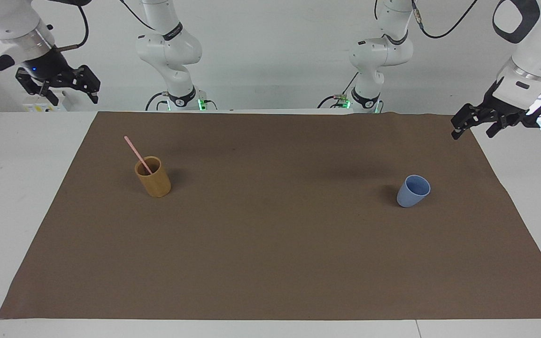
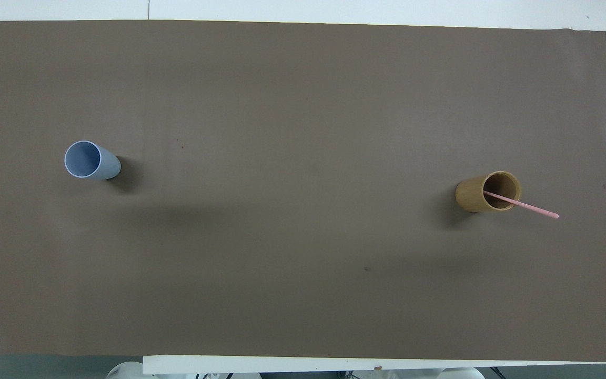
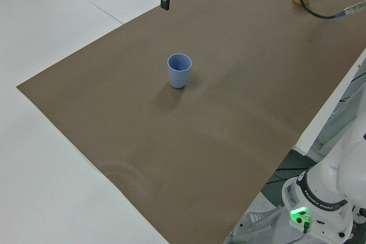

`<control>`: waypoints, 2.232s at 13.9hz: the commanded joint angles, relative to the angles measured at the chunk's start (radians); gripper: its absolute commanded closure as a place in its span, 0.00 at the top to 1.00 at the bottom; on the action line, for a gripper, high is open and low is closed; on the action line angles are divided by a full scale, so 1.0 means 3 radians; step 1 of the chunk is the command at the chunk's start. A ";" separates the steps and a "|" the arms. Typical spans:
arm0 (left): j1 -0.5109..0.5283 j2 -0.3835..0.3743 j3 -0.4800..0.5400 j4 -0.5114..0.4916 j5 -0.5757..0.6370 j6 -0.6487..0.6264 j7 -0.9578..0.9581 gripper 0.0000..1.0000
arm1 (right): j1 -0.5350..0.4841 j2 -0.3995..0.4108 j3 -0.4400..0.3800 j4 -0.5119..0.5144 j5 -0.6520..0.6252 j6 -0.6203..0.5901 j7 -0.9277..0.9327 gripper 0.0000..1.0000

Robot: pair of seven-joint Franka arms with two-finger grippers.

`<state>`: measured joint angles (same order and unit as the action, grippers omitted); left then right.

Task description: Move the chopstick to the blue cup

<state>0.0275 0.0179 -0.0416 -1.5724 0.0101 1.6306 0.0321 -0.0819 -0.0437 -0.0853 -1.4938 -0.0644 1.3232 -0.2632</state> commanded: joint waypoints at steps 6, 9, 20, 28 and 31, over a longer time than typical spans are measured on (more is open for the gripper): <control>0.0113 -0.0142 -0.0004 -0.1605 -0.0023 0.1646 -0.0189 1.00 | -0.0039 -0.0074 0.0013 -0.0119 0.0107 0.0079 0.0044 1.00; 0.0077 -0.0136 -0.0004 -0.1921 -0.0023 0.1901 -0.0209 1.00 | -0.0049 -0.0085 0.0013 -0.0139 0.0128 0.0084 0.0049 1.00; -0.0254 0.0145 -0.0020 -0.2066 -0.0018 0.2464 -0.1010 0.00 | -0.0049 -0.0095 0.0008 -0.0160 0.0128 0.0079 0.0044 1.00; -0.2028 0.0604 -0.0020 -0.1473 -0.0039 0.2541 -0.3168 0.00 | -0.0049 -0.0095 0.0008 -0.0160 0.0128 0.0084 0.0044 1.00; -0.2239 0.0728 -0.0009 -0.1355 -0.0039 0.2491 -0.3308 0.00 | -0.0039 -0.0095 0.0013 -0.0160 0.0128 0.0084 0.0044 1.00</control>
<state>-0.6307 0.2069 -0.0685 -2.0111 0.0071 2.3808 -0.9570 -0.0848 -0.0456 -0.0878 -1.5065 -0.0460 1.3256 -0.2632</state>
